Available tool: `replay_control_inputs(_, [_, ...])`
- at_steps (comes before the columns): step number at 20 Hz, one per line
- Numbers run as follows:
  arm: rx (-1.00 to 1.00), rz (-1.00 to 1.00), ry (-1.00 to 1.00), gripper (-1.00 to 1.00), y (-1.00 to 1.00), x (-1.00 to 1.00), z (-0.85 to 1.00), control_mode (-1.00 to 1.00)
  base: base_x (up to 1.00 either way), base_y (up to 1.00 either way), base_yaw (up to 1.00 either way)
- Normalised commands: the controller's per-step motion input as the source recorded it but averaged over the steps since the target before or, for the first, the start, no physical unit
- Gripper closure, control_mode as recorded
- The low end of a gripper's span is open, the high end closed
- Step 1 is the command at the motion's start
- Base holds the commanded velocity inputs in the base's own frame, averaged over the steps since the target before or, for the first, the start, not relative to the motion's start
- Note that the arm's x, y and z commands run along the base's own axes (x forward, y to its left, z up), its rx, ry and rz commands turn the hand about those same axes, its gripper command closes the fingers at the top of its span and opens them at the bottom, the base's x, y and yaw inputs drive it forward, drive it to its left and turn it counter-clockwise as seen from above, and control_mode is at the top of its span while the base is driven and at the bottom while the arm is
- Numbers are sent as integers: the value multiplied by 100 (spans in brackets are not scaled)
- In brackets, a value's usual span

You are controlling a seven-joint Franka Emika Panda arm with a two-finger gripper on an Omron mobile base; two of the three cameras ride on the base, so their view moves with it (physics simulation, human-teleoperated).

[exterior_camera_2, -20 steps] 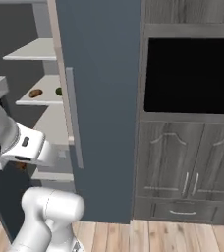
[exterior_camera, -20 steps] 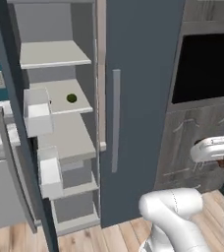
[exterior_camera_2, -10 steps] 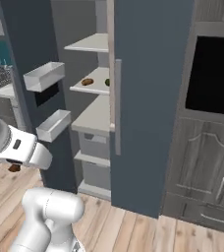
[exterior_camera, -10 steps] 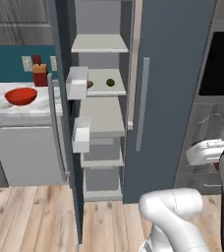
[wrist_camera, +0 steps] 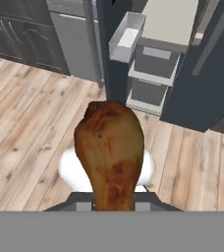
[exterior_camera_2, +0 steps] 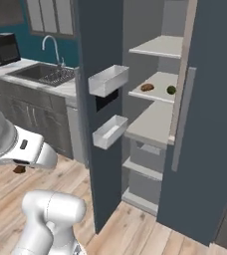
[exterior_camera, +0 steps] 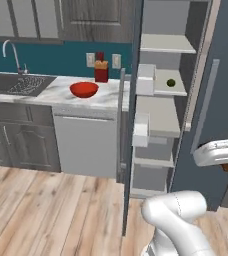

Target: Take the potato, chicken drumstick, and lime from the freezer and place them in the bowl on the counter.

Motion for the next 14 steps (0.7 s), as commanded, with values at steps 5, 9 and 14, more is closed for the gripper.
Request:
replay_control_inputs(5, [0, 0, 0, 100, 0, 0, 0, 100, 19, 100, 21])
replay_control_inputs(9, [0, 0, 0, 100, 0, 0, 0, 100, 28, 91, 29])
replay_control_inputs(14, [0, 0, 0, 100, 0, 0, 0, 100, 63, 75, -7])
